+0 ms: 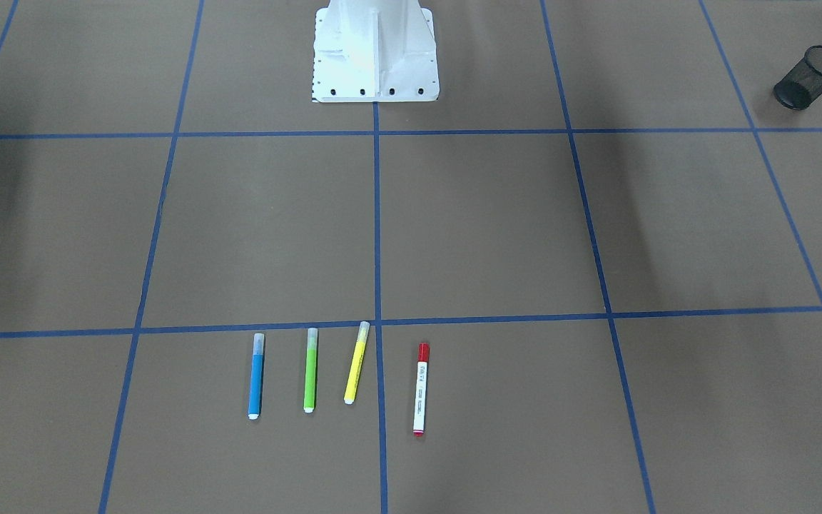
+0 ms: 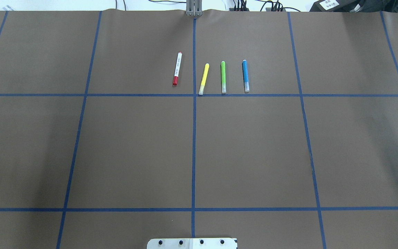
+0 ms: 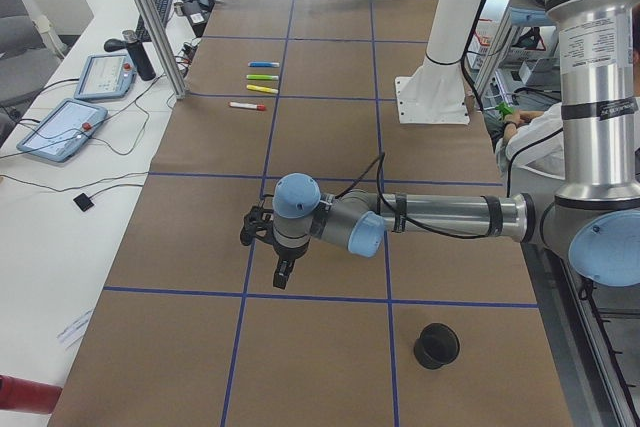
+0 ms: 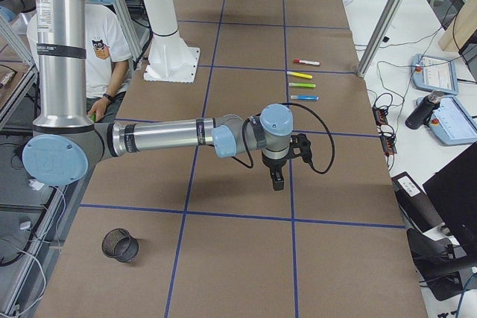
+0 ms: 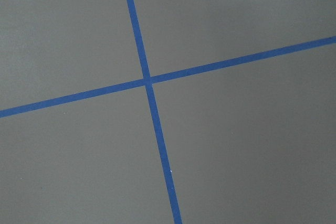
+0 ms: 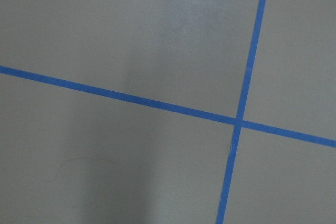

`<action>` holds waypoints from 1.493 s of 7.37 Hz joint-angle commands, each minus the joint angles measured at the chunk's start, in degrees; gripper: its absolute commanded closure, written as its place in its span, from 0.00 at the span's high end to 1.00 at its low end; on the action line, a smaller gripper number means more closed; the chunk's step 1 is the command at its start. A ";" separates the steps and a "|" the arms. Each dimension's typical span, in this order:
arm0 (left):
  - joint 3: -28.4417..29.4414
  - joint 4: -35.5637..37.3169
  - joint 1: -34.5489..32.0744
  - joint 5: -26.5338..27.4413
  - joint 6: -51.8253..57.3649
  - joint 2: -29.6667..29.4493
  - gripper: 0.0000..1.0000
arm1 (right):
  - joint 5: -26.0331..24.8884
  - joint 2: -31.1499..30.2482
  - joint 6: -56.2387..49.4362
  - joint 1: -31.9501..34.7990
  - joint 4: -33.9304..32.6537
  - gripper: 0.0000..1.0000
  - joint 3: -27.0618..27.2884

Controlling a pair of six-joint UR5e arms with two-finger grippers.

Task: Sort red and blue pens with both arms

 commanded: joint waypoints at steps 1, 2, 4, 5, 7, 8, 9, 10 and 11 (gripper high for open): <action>0.05 0.16 0.07 -0.02 -0.01 0.04 1.00 | 0.51 0.03 3.68 -0.02 0.39 1.00 0.48; 0.14 -0.10 0.07 -0.02 -0.01 -0.05 1.00 | 0.60 -0.32 3.77 -0.02 0.30 1.00 1.35; -0.12 -0.28 1.03 -7.78 -0.10 -1.10 1.00 | 1.21 -0.23 3.77 -0.11 0.30 1.00 1.10; -2.56 -0.02 1.13 -9.23 -0.19 -0.84 1.00 | 1.13 0.03 4.47 -0.46 0.30 1.00 1.19; -6.85 -0.11 1.13 -10.90 -4.12 0.38 1.00 | 1.04 0.29 5.09 -0.55 0.39 1.00 1.36; -9.50 -0.46 1.30 -10.83 -4.67 2.82 1.00 | 0.95 0.64 5.27 -0.55 0.39 1.00 1.36; -9.70 -0.55 2.52 -10.83 -7.89 0.59 1.00 | 0.95 0.82 7.10 -1.16 0.39 1.00 1.36; -9.79 -0.29 5.06 -10.04 -10.27 -2.74 1.00 | 1.04 0.73 7.99 -1.25 0.39 1.00 2.67; -8.75 0.41 11.61 -7.51 -13.17 -7.47 1.00 | 1.13 0.73 8.08 -1.51 0.30 1.00 3.99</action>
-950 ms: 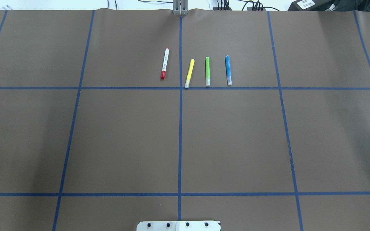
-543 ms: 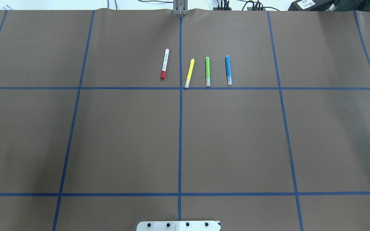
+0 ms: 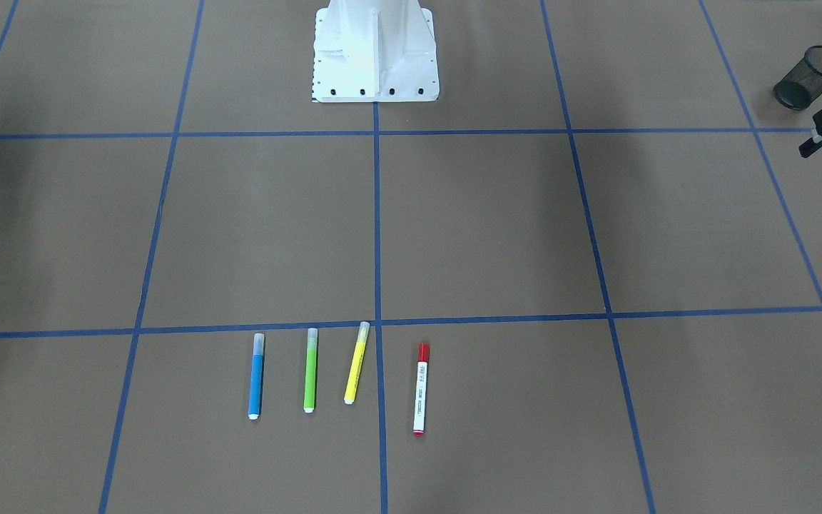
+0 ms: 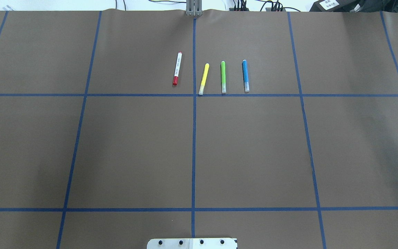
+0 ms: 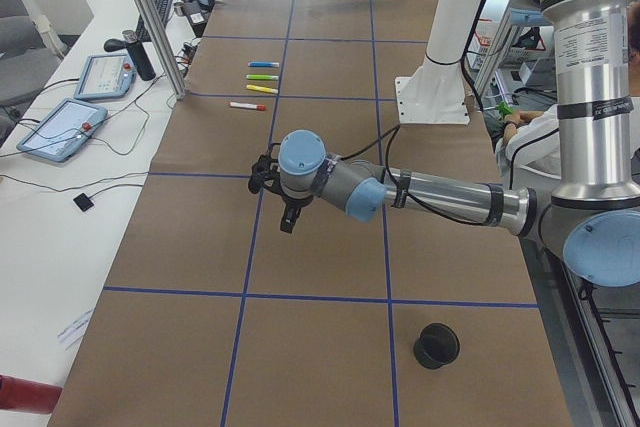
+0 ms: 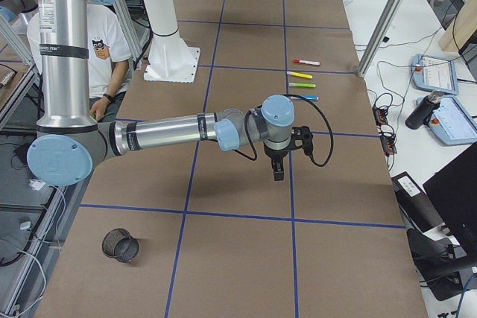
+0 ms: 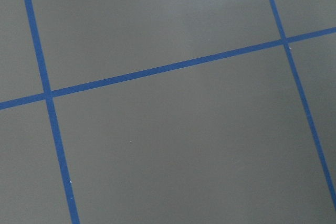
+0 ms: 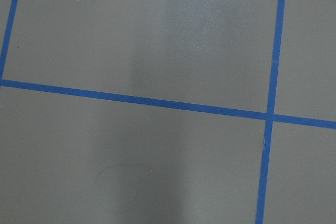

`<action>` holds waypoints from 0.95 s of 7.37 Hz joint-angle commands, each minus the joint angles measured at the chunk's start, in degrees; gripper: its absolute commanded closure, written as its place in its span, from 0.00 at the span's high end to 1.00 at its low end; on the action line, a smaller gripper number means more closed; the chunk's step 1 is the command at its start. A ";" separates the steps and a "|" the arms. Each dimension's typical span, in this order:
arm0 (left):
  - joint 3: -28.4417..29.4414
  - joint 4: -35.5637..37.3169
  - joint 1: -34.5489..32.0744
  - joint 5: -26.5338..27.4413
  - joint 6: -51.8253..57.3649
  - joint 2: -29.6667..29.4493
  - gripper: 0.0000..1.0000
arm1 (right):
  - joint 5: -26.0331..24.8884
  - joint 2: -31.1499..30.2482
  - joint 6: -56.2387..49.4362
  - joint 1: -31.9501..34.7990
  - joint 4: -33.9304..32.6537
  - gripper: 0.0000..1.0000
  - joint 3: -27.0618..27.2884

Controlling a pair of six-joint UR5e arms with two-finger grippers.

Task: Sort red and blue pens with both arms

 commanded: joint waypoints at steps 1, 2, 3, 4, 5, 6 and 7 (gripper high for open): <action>0.73 0.86 11.38 7.38 -9.92 -9.15 1.00 | 0.19 0.02 0.46 -0.31 -0.07 1.00 1.81; 1.34 1.04 14.91 8.82 -11.81 -12.06 1.00 | 0.27 0.02 0.46 -1.35 -0.07 1.00 2.25; 2.91 1.47 16.69 9.01 -13.22 -16.09 1.00 | 0.10 -0.24 0.46 -3.19 -0.07 1.00 3.39; 5.45 4.78 20.19 9.10 -18.45 -22.57 1.00 | 0.19 0.10 0.63 -4.60 -0.07 1.00 3.75; 10.61 7.25 22.48 10.66 -19.90 -28.81 1.00 | 0.10 0.46 1.85 -5.40 0.02 1.00 3.92; 15.88 7.45 24.25 11.29 -23.48 -35.23 1.00 | 0.19 0.46 2.47 -5.49 -0.07 1.00 4.80; 17.85 6.93 27.40 11.38 -29.43 -37.99 1.00 | 0.27 0.46 2.57 -7.06 -0.07 1.00 5.76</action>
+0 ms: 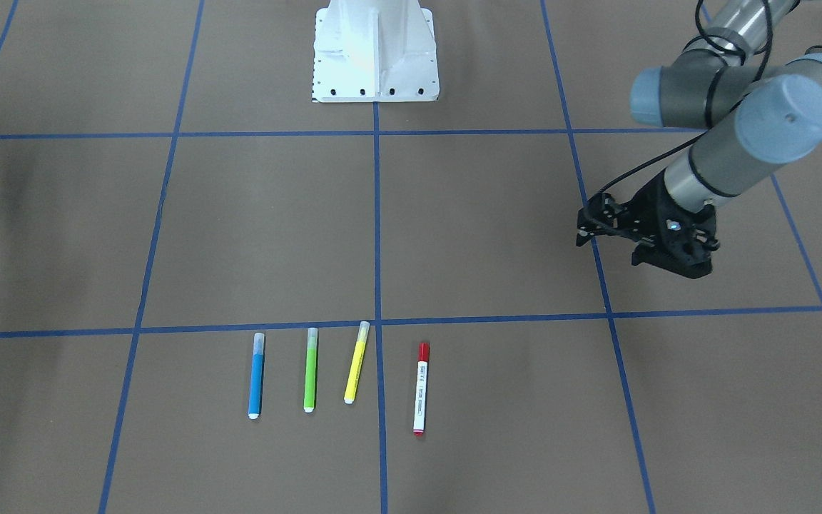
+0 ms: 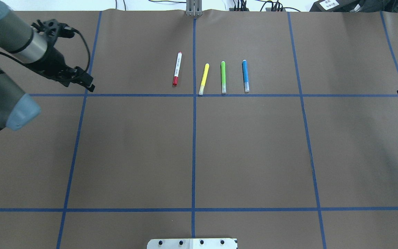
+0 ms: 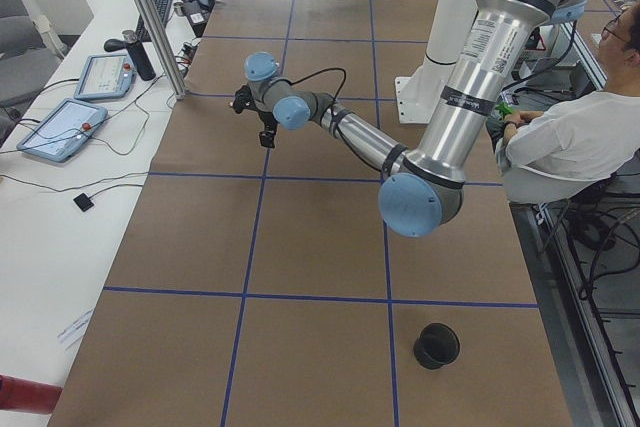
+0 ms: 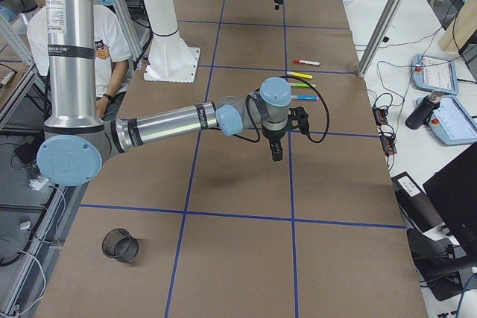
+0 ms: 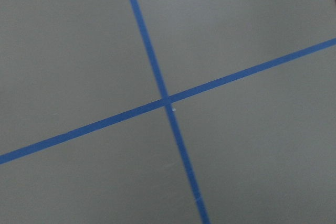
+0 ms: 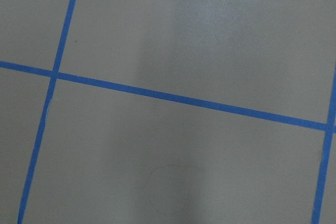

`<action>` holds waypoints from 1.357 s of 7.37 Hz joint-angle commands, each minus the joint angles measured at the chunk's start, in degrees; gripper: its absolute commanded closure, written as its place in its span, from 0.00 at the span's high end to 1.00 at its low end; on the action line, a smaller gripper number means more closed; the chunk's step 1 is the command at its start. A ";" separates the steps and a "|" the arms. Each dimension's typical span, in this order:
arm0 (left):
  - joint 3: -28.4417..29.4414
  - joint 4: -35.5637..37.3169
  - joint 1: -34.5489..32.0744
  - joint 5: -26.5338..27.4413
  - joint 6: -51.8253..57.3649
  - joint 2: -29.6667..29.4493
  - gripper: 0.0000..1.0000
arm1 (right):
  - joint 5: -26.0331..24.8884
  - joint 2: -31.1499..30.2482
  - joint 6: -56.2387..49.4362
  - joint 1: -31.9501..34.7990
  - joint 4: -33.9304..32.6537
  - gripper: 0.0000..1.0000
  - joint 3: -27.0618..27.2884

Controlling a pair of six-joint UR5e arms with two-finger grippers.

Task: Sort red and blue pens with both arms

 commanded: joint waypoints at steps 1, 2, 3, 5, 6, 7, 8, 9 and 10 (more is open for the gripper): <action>7.26 0.30 5.62 3.29 -6.63 -9.41 1.00 | 0.00 0.14 0.46 -2.66 -0.02 1.00 1.12; 13.03 0.39 8.60 7.58 -7.94 -15.54 1.00 | -0.08 0.23 0.54 -3.54 -0.02 1.00 1.21; 20.83 -0.39 9.76 10.93 -9.69 -21.87 1.00 | 0.00 0.15 2.98 -3.55 0.06 1.00 1.91; 31.58 -8.52 11.52 16.55 -11.28 -27.80 0.98 | 0.00 0.67 4.67 -4.51 0.06 1.00 2.18; 34.94 -11.18 12.40 19.29 -11.47 -29.13 0.93 | 0.00 1.02 5.72 -4.95 0.06 1.00 2.18; 35.58 -12.25 12.41 19.49 -11.47 -29.58 0.88 | 0.00 1.55 7.21 -5.31 0.06 1.00 2.35; 37.07 -13.57 12.76 22.28 -11.47 -30.62 0.83 | -0.08 1.55 7.31 -5.74 0.06 1.00 2.36; 39.35 -17.50 13.37 24.04 -11.56 -30.72 0.81 | 0.00 1.55 7.40 -5.84 0.06 1.00 2.36; 40.33 -18.49 13.55 24.50 -11.56 -30.81 0.76 | -0.08 1.55 7.31 -5.92 0.06 1.00 2.36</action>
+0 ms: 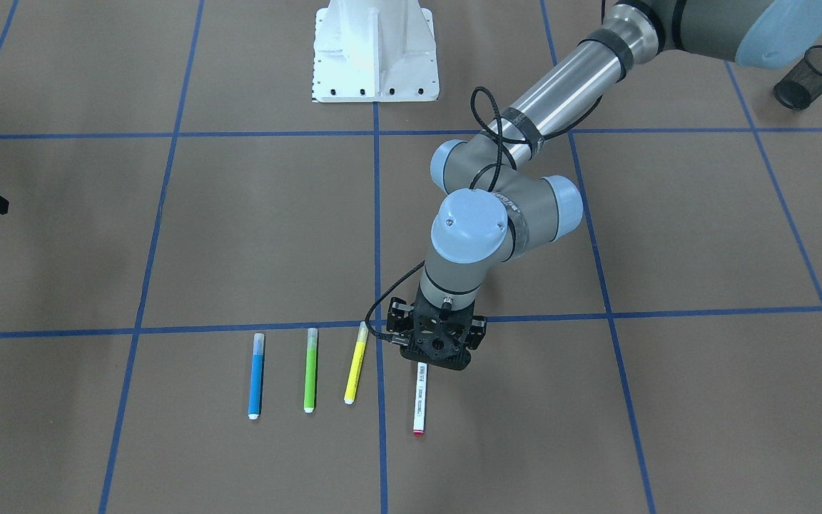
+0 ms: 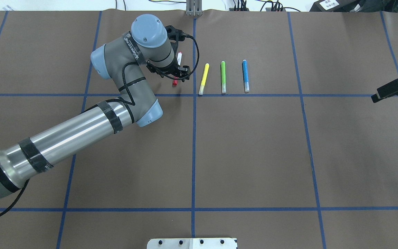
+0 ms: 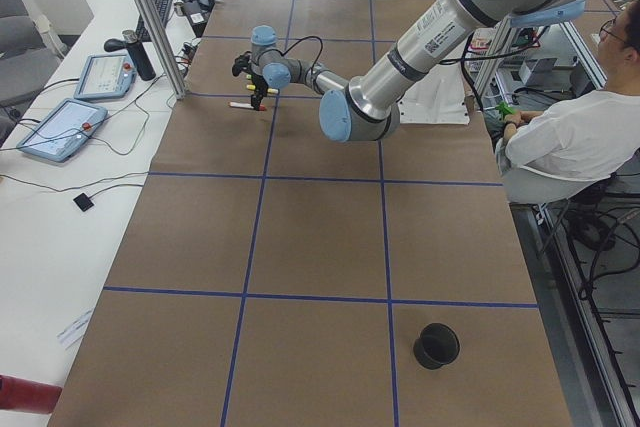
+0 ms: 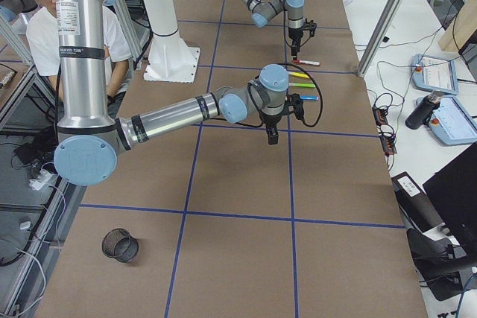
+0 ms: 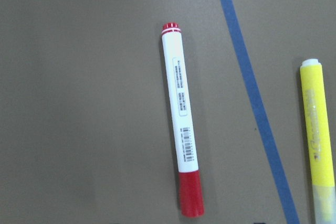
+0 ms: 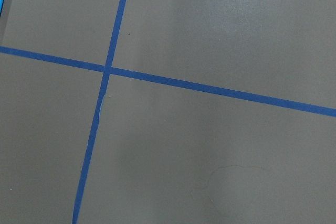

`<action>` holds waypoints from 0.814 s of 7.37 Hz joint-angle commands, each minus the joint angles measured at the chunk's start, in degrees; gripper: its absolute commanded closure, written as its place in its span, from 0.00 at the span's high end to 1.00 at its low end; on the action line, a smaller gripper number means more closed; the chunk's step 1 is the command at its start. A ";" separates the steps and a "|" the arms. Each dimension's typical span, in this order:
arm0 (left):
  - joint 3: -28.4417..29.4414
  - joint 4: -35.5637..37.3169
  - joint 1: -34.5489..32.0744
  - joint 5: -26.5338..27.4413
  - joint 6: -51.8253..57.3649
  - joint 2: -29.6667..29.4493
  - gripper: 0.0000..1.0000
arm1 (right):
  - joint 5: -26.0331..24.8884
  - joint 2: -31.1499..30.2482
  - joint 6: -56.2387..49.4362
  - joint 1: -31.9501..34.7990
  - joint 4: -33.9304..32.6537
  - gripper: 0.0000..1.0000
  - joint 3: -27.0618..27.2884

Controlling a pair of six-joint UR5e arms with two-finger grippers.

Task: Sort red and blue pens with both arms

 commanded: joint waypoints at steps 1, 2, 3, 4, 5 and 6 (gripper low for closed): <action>2.72 -2.50 0.85 2.34 -0.04 -0.98 0.72 | -0.05 0.04 0.15 -0.18 0.00 1.00 0.01; 3.25 -2.76 1.12 3.04 -0.13 -1.08 0.66 | -0.05 -0.05 0.06 -0.18 0.00 1.00 -0.16; 3.35 -2.76 1.12 3.05 -0.13 -1.16 0.55 | 0.04 -0.05 0.06 -0.27 0.00 1.00 -0.08; 3.35 -2.76 1.21 3.14 -0.13 -1.16 0.41 | 0.04 -0.05 0.06 -0.27 0.00 1.00 -0.16; 3.35 -2.85 1.12 3.05 -0.13 -1.08 0.31 | -0.05 -0.05 0.06 -0.27 0.00 1.00 -0.16; 3.35 -2.76 1.12 3.05 -0.13 -1.08 0.08 | 0.04 -0.05 0.06 -0.27 0.00 1.00 -0.16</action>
